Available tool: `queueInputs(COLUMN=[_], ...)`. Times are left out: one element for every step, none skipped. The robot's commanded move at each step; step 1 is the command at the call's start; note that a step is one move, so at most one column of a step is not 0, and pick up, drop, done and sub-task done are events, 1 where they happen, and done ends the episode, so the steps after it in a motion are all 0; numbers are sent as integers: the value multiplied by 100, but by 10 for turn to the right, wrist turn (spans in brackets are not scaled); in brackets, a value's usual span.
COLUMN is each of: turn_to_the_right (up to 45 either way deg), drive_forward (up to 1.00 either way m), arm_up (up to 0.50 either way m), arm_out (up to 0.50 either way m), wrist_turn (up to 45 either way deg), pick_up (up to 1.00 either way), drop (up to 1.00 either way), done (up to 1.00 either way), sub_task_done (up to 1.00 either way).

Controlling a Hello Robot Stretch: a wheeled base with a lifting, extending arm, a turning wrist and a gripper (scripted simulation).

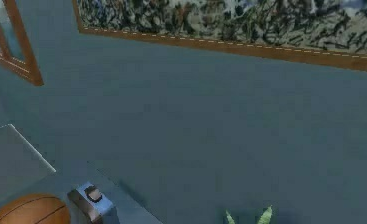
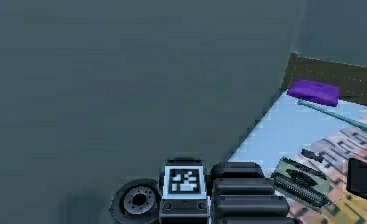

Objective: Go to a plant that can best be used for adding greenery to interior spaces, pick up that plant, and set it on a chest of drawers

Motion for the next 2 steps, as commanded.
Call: queueInputs(turn_to_the_right=[390,-450], drive_forward=[0,0], arm_up=[0,0], arm_out=[0,0], wrist_turn=[0,0], pick_up=[0,0], drop=[0,0], done=[0,0], sub_task_done=[0,0])
